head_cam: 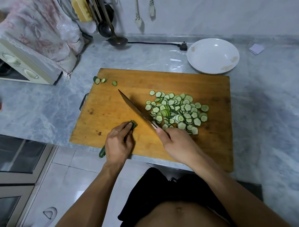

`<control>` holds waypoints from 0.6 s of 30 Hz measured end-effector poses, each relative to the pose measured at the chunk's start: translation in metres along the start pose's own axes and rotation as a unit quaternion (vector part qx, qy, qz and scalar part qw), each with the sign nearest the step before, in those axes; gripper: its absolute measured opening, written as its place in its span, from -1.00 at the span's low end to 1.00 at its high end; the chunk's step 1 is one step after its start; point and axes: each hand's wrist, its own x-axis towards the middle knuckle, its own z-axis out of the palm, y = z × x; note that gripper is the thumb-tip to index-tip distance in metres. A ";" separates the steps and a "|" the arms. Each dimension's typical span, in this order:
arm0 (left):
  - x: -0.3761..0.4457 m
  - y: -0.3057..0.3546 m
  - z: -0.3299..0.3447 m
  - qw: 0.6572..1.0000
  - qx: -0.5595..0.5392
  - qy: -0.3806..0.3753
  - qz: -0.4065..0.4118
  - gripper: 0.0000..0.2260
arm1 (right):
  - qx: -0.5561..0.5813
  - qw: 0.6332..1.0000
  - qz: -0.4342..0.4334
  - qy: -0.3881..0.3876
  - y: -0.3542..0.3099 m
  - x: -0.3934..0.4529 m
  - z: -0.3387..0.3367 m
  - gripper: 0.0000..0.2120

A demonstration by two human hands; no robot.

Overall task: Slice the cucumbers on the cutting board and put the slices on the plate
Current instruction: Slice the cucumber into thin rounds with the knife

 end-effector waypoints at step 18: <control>-0.002 -0.010 -0.001 0.998 0.034 -0.012 0.055 -0.71 | -0.048 0.998 -0.026 -0.017 -0.026 -0.018 0.006 -0.51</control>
